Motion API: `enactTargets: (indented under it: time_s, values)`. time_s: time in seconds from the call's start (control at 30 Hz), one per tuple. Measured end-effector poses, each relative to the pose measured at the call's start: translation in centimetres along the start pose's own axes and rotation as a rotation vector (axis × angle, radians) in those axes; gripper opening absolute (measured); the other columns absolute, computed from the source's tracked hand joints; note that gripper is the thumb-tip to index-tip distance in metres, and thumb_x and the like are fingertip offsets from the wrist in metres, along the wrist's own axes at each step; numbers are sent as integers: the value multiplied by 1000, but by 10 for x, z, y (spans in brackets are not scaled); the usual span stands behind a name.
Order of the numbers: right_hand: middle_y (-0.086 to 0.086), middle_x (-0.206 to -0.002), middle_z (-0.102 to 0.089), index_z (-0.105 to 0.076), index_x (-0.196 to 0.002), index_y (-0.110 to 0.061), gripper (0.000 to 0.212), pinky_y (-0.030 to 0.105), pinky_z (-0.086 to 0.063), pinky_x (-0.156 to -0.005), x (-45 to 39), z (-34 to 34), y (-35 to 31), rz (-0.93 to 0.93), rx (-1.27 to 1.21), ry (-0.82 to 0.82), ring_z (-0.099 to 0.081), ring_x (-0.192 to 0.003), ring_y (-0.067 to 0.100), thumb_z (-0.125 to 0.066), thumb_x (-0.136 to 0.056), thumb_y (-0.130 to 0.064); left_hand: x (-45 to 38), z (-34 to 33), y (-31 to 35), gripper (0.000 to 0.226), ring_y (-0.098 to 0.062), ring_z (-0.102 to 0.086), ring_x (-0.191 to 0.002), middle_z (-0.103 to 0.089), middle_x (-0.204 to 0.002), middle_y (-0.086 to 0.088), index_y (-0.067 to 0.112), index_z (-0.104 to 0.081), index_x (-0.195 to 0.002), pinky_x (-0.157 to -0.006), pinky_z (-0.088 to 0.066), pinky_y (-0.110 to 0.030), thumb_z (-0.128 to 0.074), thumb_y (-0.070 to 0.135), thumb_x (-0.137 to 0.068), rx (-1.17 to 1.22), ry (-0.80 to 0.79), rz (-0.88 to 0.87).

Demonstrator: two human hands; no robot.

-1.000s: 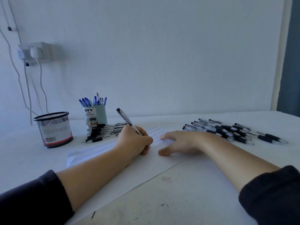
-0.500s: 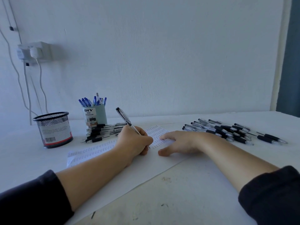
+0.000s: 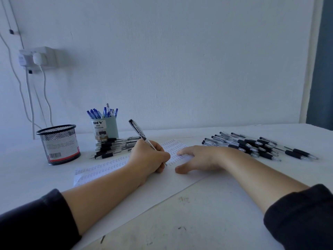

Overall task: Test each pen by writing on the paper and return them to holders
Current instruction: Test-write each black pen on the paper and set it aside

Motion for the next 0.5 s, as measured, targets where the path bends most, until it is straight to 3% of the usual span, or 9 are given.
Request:
enactTargets:
  time_s: [0.27,0.5]
  values:
    - [-12,-155,-23,-31,-144,-39,73,31,-21,-112,0,0,0,-1,-9,-1,-26,-141,12,-62,-81,-56,1,0,1,3,-21,-53,-43,-58,-49,-12,0,-63,-67,-55,-51,-28,-62,-3,-69,-14,2,-3]
    - [-13,-155,-23,-30,-145,-38,72,30,-21,-110,0,0,-1,6,-7,1,-25,-141,11,-62,-83,-54,3,0,2,7,-18,-51,-40,-58,-47,-10,1,-62,-65,-49,-48,-24,-61,-4,-70,-6,-17,-14]
Point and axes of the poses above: each hand's wrist, its own x-axis away from the middle knuckle, its own z-axis out of the back of the hand, y = z × x, the point moved 1 cm from there along -x, towards the middle knuckle
